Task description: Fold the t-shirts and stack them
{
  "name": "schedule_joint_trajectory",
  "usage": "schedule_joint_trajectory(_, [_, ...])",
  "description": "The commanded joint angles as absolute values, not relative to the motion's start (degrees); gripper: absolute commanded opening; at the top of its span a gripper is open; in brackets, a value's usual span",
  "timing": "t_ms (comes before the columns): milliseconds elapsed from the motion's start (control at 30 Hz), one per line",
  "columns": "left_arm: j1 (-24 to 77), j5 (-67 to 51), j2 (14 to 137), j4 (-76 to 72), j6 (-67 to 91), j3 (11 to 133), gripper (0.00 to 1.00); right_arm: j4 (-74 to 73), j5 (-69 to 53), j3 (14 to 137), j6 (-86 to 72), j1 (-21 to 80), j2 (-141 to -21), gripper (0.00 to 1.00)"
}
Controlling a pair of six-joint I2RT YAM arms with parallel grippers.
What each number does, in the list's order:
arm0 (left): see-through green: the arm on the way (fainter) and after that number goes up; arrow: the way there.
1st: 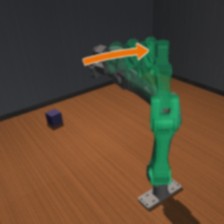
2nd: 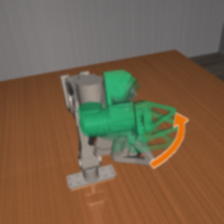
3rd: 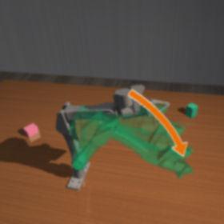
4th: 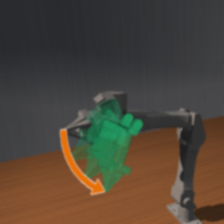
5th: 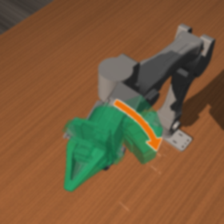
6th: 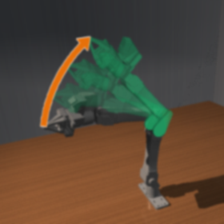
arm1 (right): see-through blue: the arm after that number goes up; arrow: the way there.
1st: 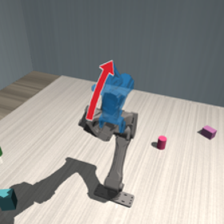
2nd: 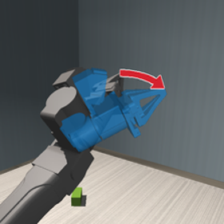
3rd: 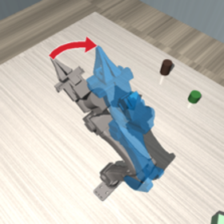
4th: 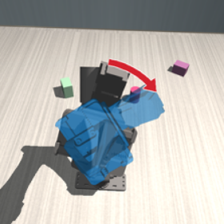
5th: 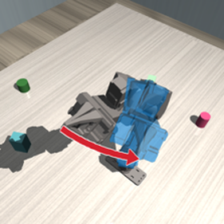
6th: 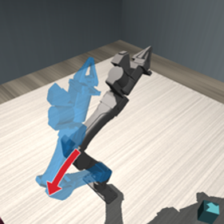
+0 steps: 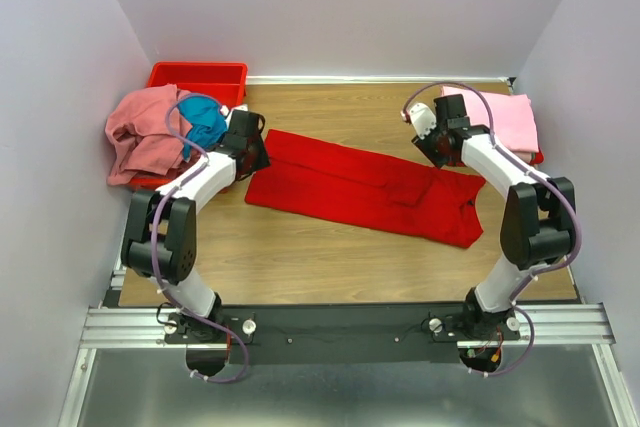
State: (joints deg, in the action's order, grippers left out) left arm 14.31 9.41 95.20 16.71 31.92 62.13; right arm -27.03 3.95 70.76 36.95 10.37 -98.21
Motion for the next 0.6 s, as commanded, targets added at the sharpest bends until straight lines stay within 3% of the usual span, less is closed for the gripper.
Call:
schedule_joint_trajectory(0, [13.97,5.37,90.36,15.03,29.8,62.93,0.49,-25.14,6.42,74.18,34.02,10.02,-98.26,0.5])
schedule_joint_trajectory(100, [14.06,4.23,88.07,15.38,28.57,63.72,0.49,-25.66,5.2,74.45,33.13,10.02,-96.51,0.51])
schedule_joint_trajectory(233, [14.06,1.95,80.28,14.42,23.41,62.76,0.52,-36.77,-16.35,70.25,41.19,9.93,-90.36,0.53])
schedule_joint_trajectory(333, [14.06,0.53,72.11,12.14,17.96,58.82,0.55,-45.67,-25.03,63.93,52.88,10.02,-85.44,0.54])
schedule_joint_trajectory(433, [14.06,1.14,64.11,9.24,14.43,53.29,0.61,-47.28,-28.21,58.47,60.01,10.11,-81.48,0.57])
schedule_joint_trajectory(567, [14.06,1.67,58.19,8.7,11.43,48.61,0.62,-47.02,-27.43,59.84,57.67,11.6,-83.66,0.57])
